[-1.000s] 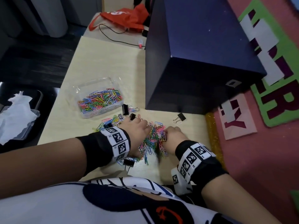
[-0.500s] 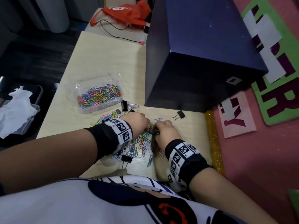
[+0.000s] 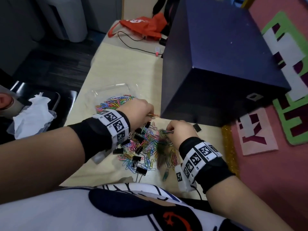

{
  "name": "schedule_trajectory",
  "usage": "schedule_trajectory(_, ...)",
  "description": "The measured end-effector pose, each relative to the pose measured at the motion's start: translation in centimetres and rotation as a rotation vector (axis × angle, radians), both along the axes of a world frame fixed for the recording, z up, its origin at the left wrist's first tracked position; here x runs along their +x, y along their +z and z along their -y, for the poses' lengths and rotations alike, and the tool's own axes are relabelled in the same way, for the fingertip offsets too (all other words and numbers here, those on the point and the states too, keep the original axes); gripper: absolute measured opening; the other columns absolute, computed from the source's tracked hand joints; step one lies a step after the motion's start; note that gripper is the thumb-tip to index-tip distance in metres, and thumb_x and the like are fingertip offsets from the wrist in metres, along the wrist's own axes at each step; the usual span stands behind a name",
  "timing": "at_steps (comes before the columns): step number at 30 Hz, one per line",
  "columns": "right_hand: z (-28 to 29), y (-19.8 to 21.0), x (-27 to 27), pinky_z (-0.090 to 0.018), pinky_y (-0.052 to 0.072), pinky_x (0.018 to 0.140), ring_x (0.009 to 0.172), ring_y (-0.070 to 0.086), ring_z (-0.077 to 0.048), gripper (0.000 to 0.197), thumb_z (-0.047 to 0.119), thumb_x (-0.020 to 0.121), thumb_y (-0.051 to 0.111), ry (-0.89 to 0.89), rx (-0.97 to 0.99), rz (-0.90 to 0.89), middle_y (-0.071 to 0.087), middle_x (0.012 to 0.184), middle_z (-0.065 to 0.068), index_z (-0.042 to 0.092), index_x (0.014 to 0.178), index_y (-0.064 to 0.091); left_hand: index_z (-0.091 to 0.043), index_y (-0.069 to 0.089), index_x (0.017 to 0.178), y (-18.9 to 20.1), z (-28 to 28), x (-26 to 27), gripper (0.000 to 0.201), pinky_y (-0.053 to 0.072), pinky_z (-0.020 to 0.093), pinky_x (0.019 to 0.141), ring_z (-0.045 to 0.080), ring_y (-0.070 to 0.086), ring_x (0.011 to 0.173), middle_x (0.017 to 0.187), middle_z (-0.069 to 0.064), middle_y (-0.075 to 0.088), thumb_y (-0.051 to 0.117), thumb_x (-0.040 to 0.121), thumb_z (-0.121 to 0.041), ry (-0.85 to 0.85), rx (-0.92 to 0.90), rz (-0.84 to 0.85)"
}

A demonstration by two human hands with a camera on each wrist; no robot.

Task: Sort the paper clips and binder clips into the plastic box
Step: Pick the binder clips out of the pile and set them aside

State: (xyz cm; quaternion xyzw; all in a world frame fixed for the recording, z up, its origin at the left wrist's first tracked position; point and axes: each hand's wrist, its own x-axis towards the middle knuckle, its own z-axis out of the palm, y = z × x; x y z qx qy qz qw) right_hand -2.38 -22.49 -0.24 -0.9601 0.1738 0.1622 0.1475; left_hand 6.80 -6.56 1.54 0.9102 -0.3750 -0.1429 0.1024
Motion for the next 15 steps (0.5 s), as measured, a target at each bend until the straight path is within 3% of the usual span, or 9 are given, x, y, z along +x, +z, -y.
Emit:
schedule_trajectory(2, -1.1, 0.7, 0.8, -0.022, 0.036, 0.075, 0.097, 0.056, -0.021, 0.015, 0.018, 0.087, 0.061, 0.043, 0.025, -0.001, 0.058, 0.110, -0.004, 0.023, 0.101, 0.065, -0.019, 0.062, 0.116, 0.5, -1.9, 1.4, 0.026, 0.048, 0.036, 0.090, 0.026, 0.058, 0.106, 0.113, 0.006, 0.063, 0.057, 0.093, -0.029, 0.097, -0.032, 0.033)
schedule_trajectory(6, -4.1, 1.7, 3.0, -0.025, 0.046, 0.084, 0.098, 0.059, -0.020, 0.012, 0.018, 0.086, 0.063, 0.086, 0.135, 0.036, 0.064, 0.106, -0.001, 0.022, 0.096, 0.067, -0.017, 0.065, 0.115, 0.1, -5.8, 4.4, 0.028, 0.049, 0.034, 0.087, 0.028, 0.061, 0.103, 0.112, 0.009, 0.066, 0.062, 0.090, -0.030, 0.274, -0.009, 0.037)
schedule_trajectory(11, -7.2, 1.7, 7.2, -0.018, 0.038, 0.072, 0.084, 0.058, -0.015, 0.009, 0.016, 0.086, 0.065, 0.008, 0.309, 0.144, 0.061, 0.088, 0.006, 0.022, 0.092, 0.064, -0.017, 0.060, 0.123, -2.0, -8.6, 5.8, 0.037, 0.047, 0.032, 0.091, 0.025, 0.061, 0.107, 0.112, 0.005, 0.069, 0.062, 0.090, -0.034, 0.424, 0.017, -0.065)
schedule_trajectory(13, -8.1, 1.4, 8.8, -0.019, 0.041, 0.073, 0.085, 0.060, -0.016, 0.011, 0.019, 0.086, 0.066, -0.055, 0.358, 0.203, 0.065, 0.092, 0.005, 0.023, 0.096, 0.065, -0.018, 0.059, 0.126, -2.7, -9.1, 5.9, 0.037, 0.046, 0.033, 0.092, 0.026, 0.060, 0.110, 0.117, 0.007, 0.067, 0.059, 0.092, -0.033, 0.423, 0.018, -0.051)
schedule_trajectory(15, -9.0, 1.1, 10.2, -0.024, 0.047, 0.081, 0.095, 0.063, -0.018, 0.021, 0.023, 0.086, 0.067, -0.092, 0.409, 0.201, 0.067, 0.103, 0.002, 0.023, 0.106, 0.064, -0.019, 0.059, 0.125, -2.9, -9.4, 6.0, 0.035, 0.046, 0.034, 0.094, 0.026, 0.059, 0.111, 0.119, 0.007, 0.066, 0.057, 0.093, -0.031, 0.413, 0.015, -0.035)
